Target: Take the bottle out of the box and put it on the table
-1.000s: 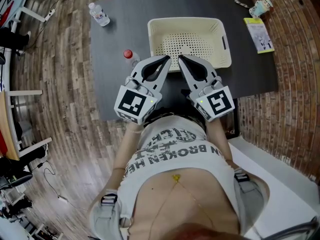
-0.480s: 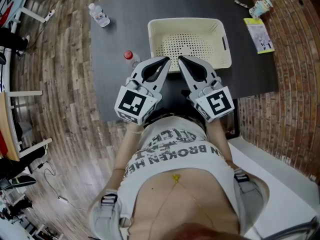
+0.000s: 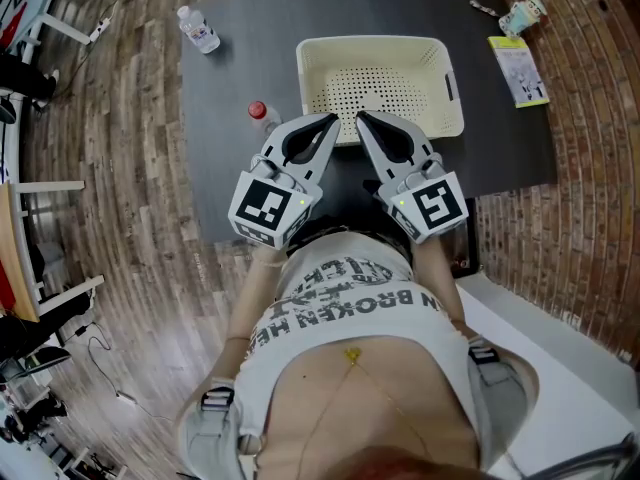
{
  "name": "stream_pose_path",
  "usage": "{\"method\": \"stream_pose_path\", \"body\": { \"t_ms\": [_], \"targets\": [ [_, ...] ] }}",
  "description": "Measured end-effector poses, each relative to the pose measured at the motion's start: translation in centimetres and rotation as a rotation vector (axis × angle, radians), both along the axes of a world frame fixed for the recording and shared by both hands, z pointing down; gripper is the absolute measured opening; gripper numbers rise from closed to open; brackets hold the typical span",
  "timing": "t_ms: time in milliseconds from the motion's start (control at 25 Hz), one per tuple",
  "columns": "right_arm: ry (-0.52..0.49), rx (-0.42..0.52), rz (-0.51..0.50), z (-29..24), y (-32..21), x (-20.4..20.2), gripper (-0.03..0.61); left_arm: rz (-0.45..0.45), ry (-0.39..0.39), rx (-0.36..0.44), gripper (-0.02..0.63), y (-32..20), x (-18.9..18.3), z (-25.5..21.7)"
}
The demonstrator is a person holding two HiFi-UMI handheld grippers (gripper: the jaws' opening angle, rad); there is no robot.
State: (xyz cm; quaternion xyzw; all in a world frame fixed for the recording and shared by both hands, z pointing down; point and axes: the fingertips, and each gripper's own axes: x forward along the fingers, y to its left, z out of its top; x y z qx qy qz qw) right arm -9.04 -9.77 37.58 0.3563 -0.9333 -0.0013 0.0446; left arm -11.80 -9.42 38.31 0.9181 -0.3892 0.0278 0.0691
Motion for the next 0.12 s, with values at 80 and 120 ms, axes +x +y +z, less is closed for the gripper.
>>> {"method": "stream_pose_path", "body": {
  "t_ms": [80, 120],
  "targets": [
    [0.002, -0.001, -0.001, 0.06, -0.07, -0.04, 0.008, -0.001, 0.001, -0.001, 0.007, -0.06, -0.04, 0.02],
    [0.004, -0.002, -0.001, 0.09, -0.1, -0.07, 0.008, -0.002, 0.002, -0.001, 0.007, -0.1, -0.06, 0.02]
  ]
}}
